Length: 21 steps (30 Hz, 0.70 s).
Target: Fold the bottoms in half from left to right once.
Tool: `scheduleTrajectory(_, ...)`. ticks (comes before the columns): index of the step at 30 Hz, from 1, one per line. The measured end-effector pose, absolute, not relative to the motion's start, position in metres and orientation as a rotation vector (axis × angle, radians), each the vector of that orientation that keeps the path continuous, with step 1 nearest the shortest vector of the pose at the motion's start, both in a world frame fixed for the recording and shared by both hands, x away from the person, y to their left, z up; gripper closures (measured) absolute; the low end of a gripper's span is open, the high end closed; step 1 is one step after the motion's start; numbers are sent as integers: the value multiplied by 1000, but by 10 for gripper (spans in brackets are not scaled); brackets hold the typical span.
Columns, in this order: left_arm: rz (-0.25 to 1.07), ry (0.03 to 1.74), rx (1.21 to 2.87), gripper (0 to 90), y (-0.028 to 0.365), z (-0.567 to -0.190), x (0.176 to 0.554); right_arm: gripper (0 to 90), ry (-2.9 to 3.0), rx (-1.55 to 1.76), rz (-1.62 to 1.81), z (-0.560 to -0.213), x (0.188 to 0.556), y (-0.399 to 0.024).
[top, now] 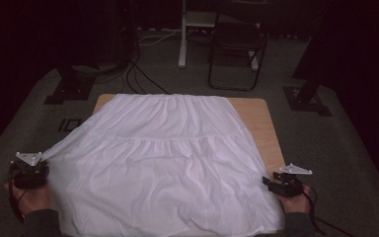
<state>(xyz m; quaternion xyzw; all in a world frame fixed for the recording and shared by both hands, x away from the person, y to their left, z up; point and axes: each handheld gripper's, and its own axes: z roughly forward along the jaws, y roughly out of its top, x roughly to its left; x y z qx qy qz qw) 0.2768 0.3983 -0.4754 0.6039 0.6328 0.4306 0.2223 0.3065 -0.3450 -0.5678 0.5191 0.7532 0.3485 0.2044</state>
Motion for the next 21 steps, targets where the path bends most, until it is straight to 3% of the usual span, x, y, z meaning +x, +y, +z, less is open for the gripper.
scheduleTrajectory(6, 1035, 1455, 1703, 880, 347, -438, 264, 437, 2103, 1444, 979, -568, 306, -346)
scheduleTrajectory(12, 865, 1153, 1800, 880, 271, -407, 270, 434, 2100, 1440, 981, -568, 305, -345)
scheduleTrajectory(14, 814, 1062, 1835, 880, 239, -402, 277, 437, 2090, 1441, 987, -567, 305, -345)
scheduleTrajectory(15, 756, 978, 1862, 880, 205, -399, 284, 439, 2087, 1442, 988, -567, 305, -346)
scheduleTrajectory(16, 756, 978, 1862, 880, 205, -399, 284, 439, 2087, 1442, 988, -567, 305, -346)
scheduleTrajectory(17, 687, 892, 1886, 880, 169, -398, 291, 439, 2092, 1448, 983, -569, 305, -346)
scheduleTrajectory(18, 687, 892, 1886, 880, 169, -398, 291, 439, 2092, 1448, 983, -569, 305, -346)
scheduleTrajectory(20, 611, 806, 1903, 881, 129, -398, 297, 439, 2095, 1444, 983, -570, 306, -345)
scheduleTrajectory(21, 526, 702, 1909, 881, 87, -401, 297, 439, 2098, 1442, 979, -570, 306, -344)
